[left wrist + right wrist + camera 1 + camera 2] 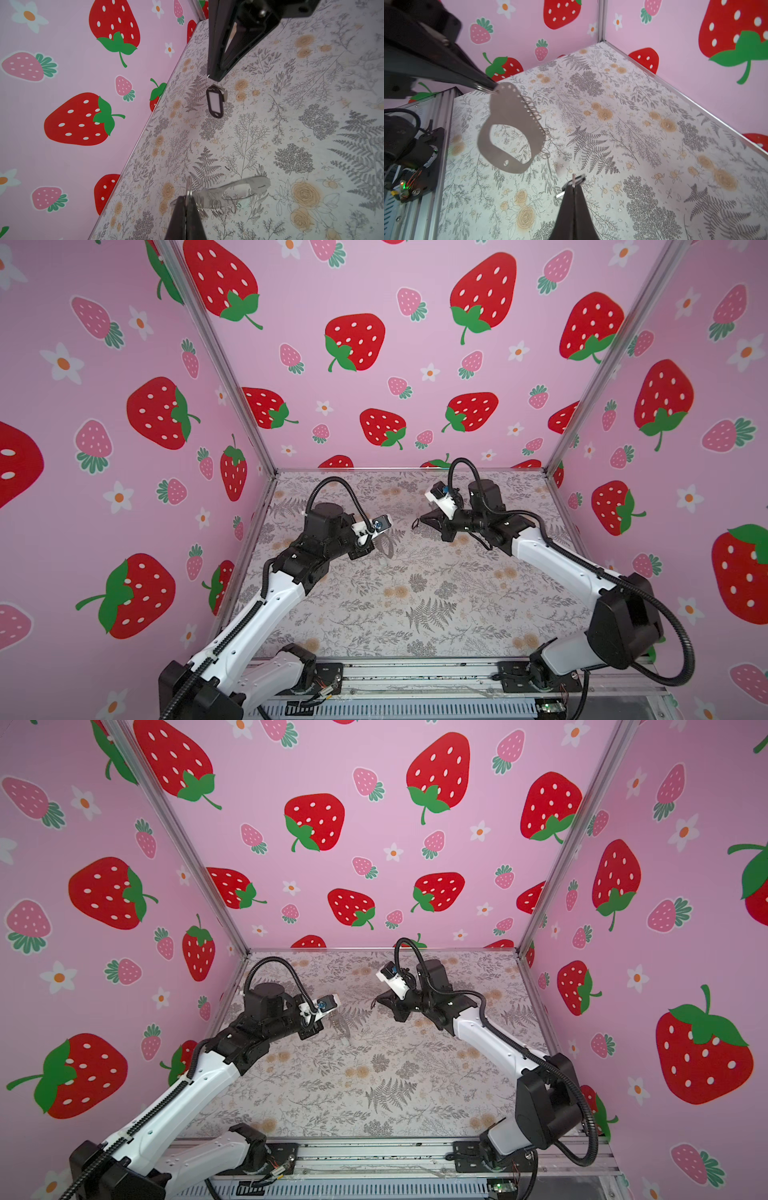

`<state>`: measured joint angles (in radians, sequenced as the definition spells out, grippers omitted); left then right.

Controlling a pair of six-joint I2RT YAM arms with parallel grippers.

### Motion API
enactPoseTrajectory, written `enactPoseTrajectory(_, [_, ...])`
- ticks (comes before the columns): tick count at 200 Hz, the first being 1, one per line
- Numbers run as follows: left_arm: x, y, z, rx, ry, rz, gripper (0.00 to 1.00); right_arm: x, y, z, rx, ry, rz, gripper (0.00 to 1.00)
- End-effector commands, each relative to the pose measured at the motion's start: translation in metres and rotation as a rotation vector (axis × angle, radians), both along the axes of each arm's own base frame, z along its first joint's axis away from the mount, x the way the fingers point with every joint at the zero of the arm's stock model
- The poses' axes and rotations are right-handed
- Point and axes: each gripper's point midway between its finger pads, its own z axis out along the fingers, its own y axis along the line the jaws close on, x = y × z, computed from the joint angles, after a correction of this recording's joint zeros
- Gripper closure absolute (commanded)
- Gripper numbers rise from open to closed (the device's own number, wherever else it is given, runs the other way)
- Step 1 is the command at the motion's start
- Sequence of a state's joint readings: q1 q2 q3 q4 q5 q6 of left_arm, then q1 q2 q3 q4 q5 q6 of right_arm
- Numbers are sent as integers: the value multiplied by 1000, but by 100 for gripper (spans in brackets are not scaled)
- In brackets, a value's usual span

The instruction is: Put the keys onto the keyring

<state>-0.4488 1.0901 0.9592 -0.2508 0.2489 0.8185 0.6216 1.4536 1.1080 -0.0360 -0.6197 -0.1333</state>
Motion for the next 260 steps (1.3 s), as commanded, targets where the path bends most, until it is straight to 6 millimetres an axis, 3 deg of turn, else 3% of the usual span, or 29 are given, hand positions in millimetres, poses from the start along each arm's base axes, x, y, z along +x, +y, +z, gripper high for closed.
enactPoseTrajectory(1, [6,-18,44,-18,-134,-36,100,-22,0,26,101,-153,117,100])
enactPoseTrajectory(53, [8,-46,50,8,-145,-60,100,-45,-11,43,167,-215,143,100])
enactPoseTrajectory(116, [15,-53,54,41,-171,-1,100,-68,-17,64,220,-239,208,100])
enactPoseTrajectory(152, [15,-61,59,45,-186,-8,100,-80,-15,67,241,-201,277,100])
enactPoseTrajectory(260, [-8,-95,73,21,-178,-99,100,-61,-10,73,312,-181,188,100])
